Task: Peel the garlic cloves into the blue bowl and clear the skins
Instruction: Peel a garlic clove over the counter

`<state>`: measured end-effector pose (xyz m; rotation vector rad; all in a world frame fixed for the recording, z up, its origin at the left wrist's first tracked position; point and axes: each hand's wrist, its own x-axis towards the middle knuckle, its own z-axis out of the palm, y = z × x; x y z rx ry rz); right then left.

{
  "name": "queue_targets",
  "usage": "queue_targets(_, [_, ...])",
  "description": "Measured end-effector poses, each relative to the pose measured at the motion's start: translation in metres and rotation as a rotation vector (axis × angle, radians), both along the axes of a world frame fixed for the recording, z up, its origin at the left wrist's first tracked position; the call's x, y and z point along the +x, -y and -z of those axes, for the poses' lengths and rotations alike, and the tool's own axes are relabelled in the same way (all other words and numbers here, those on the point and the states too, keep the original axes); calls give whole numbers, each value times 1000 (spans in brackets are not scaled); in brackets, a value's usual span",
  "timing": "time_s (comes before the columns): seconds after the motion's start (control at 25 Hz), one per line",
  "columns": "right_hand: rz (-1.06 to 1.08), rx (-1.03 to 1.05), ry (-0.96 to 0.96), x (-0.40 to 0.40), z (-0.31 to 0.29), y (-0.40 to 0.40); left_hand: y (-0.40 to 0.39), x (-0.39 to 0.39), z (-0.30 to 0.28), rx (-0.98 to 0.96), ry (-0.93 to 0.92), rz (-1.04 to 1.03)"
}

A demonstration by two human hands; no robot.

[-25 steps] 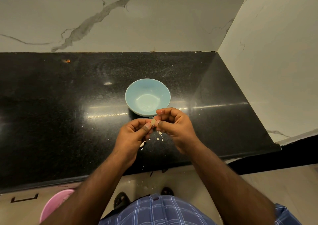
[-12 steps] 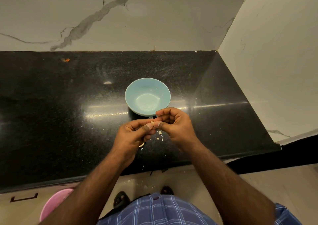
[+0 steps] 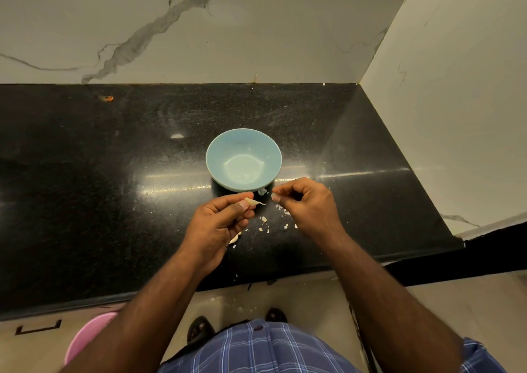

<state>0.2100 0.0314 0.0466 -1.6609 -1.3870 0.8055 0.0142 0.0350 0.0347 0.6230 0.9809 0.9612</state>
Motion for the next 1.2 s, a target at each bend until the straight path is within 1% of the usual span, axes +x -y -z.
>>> queue_targets(0.12, [-72,5,15,-2,-3,1,-1,-1,0,-7,20,8])
queue_targets(0.24, [-164,-56,-60,-14,-12,6,-1,0,-1,6,25,23])
queue_targets(0.32, [-164,-37,-84,-21,-12,9,1,2,-2,14,18,26])
queue_targets(0.44, [-130,5,-63,-26,-10,9,1,3,-3,30,11,23])
queue_targets(0.56, [-141,-32,-86,-28,-12,10,2,3,-5,76,-5,3])
queue_targets(0.64, [-149,-88,-143,-31,-17,11,4,2,-6,111,-1,4])
queue_targets(0.8, [-113,-233,-337,-35,-27,11,5,0,-3,146,-2,3])
queue_targets(1.0, [-1,-421,-476,-41,-28,9,9,-1,1,294,-126,-3])
queue_targets(1.2, [35,-539,-628,-43,-30,8,15,-1,0,423,-242,-4])
